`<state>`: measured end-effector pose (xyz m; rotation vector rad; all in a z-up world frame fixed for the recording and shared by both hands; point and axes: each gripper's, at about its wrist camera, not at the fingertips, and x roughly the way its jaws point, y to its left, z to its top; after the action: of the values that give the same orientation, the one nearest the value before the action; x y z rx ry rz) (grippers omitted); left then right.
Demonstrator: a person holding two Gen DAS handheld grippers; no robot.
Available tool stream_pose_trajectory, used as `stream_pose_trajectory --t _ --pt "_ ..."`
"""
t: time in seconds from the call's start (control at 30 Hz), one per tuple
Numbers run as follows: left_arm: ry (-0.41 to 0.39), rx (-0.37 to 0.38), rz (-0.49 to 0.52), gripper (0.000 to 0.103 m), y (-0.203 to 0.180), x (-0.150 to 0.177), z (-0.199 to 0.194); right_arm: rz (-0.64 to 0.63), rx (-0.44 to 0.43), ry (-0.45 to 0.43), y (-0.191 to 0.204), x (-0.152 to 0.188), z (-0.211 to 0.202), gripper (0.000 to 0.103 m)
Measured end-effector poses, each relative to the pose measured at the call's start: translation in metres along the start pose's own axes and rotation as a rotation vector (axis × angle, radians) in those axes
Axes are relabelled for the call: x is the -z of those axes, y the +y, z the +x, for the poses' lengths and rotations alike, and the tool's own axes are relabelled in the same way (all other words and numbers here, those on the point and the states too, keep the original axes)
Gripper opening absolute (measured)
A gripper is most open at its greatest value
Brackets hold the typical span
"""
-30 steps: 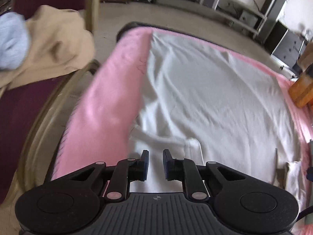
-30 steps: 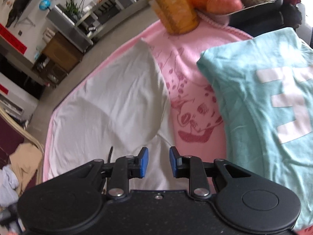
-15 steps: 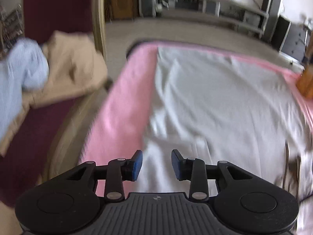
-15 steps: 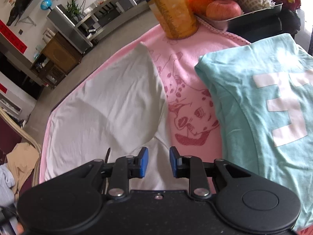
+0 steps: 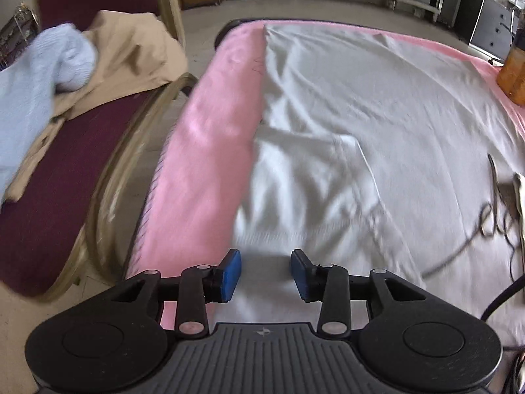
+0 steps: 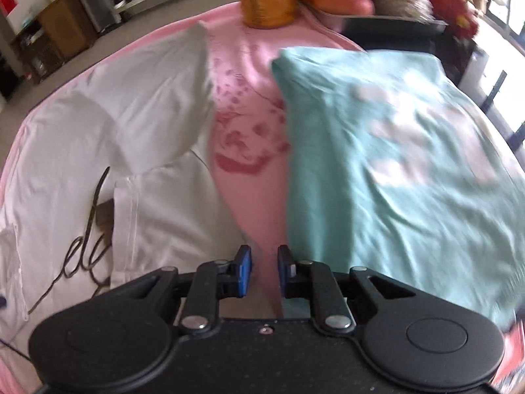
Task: Fold clothes
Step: 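Smooth the folded hoodie side flat with both open grippers, then move both grippers to the hoodie hem at the bed edge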
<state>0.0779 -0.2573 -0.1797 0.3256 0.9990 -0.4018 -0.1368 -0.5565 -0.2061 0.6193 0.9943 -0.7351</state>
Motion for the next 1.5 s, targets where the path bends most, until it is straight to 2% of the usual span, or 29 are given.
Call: stream_pose_trajectory --t 0.07,0.2,0.23,0.3,0.47,0.57,0.63,0.7,0.77,0.8,0.87,0.93,1.0,1.23,1.33,1.4,1.5 --pt "-0.004 0.022 -0.034 0.036 0.007 0.014 -0.011 0.019 -0.008 -0.022 -0.006 0.009 -0.012 0.012" --pt "-0.007 0.056 -0.084 0.03 0.013 0.032 -0.022 0.063 -0.185 -0.113 -0.013 0.033 -0.044 0.014" --pt "0.002 0.059 -0.075 0.03 0.01 0.033 -0.02 0.066 -0.244 -0.105 -0.013 0.037 -0.046 0.014" --pt "0.02 0.064 -0.055 0.03 0.004 0.035 -0.016 0.057 -0.303 -0.064 -0.009 0.039 -0.042 0.014" --pt "0.041 0.04 -0.006 0.031 -0.004 0.042 -0.017 -0.028 -0.262 0.057 0.008 0.044 -0.02 0.018" --pt "0.05 0.051 -0.007 0.03 -0.003 0.051 -0.024 -0.078 -0.221 0.084 0.012 0.054 -0.023 0.017" --pt "0.032 0.093 0.006 0.027 -0.005 0.059 -0.033 -0.069 -0.22 0.082 0.01 0.062 -0.028 0.018" --pt "-0.003 0.182 0.032 0.027 -0.01 0.066 -0.046 -0.048 -0.315 0.064 0.005 0.07 -0.039 0.018" --pt "-0.034 0.267 0.068 0.027 -0.019 0.072 -0.057 -0.043 -0.452 0.04 0.003 0.075 -0.05 0.018" --pt "-0.039 0.29 0.091 0.027 -0.024 0.075 -0.059 -0.057 -0.466 0.046 0.007 0.078 -0.05 0.018" --pt "-0.023 0.286 0.152 0.027 -0.039 0.08 -0.057 -0.086 -0.49 0.059 0.015 0.083 -0.05 0.018" --pt "0.008 0.267 0.203 0.026 -0.05 0.087 -0.052 -0.133 -0.451 0.094 0.024 0.087 -0.043 0.018" --pt "-0.007 0.254 0.24 0.026 -0.054 0.09 -0.056 -0.172 -0.431 0.128 0.031 0.093 -0.04 0.018" --pt "0.02 0.268 0.253 0.027 -0.048 0.094 -0.069 -0.242 -0.388 0.174 0.037 0.11 -0.054 0.019" --pt "-0.057 0.256 0.205 0.027 -0.033 0.073 -0.082 -0.222 -0.426 0.081 0.039 0.093 -0.077 0.02" --pt "-0.122 0.238 0.176 0.028 -0.023 0.052 -0.094 -0.208 -0.451 0.013 0.041 0.08 -0.094 0.026" --pt "-0.221 0.215 0.125 0.034 -0.006 0.013 -0.108 -0.2 -0.485 -0.123 0.051 0.045 -0.126 0.03"
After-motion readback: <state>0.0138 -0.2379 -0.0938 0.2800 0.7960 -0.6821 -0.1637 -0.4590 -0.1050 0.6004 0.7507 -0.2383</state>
